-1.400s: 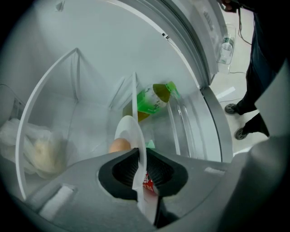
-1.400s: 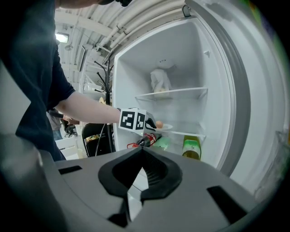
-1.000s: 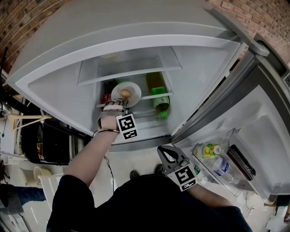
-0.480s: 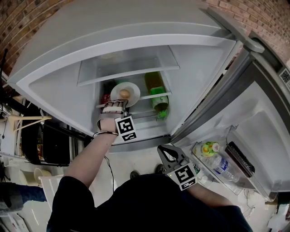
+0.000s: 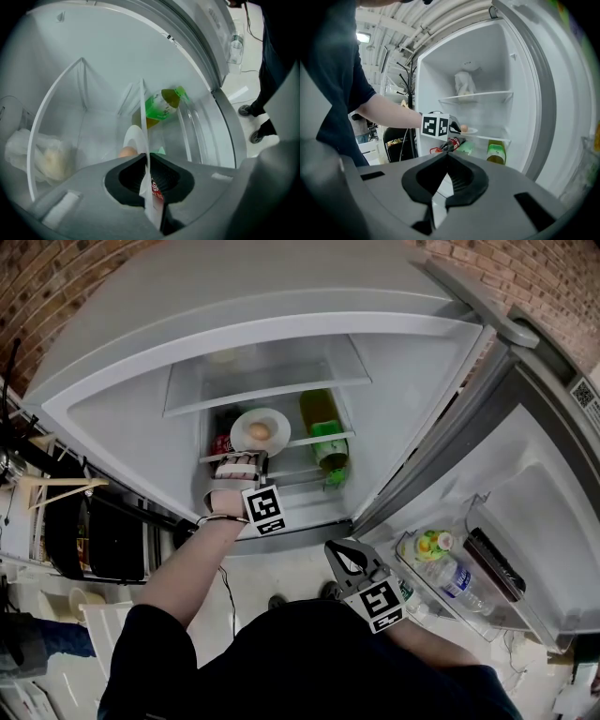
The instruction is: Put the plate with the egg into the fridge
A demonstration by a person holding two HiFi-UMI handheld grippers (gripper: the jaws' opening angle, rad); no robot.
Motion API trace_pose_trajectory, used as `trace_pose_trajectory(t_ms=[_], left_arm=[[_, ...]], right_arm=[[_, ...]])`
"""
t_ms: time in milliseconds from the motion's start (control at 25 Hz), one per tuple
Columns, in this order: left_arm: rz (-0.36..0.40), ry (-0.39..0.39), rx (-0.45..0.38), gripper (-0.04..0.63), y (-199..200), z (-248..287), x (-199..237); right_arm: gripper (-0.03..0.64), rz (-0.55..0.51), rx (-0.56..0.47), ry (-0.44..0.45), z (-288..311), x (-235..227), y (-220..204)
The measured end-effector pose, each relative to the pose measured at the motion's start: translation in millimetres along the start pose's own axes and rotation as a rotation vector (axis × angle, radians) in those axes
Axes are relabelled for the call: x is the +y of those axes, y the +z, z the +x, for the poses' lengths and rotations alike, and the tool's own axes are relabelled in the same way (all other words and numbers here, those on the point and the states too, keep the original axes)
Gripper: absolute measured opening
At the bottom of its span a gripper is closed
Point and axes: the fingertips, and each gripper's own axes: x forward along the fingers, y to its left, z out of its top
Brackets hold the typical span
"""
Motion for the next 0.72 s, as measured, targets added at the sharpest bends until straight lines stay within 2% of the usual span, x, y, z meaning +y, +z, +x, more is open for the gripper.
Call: trace_pose_trajectory(t_ms=[240,320,720], left_arm=[[0.002,-0.01,0.002,0.04,-2.0,5.8,1.1],[-0.009,-0.007,-0.009,0.082,-1.7,2.3,1.9],[-0.022,0.02,-0.059,0.089,9.1,-48.0,-0.4]], right_arm=[[0.009,-0.004,0.0,-0.012,-2.5,-1.5,-0.9],[0.011,-0.005,-0.003,-0.011,-2.4,-0.7,0.2],[0.011,-0.014,-0.026,0.011,-0.9,9.8,8.7]])
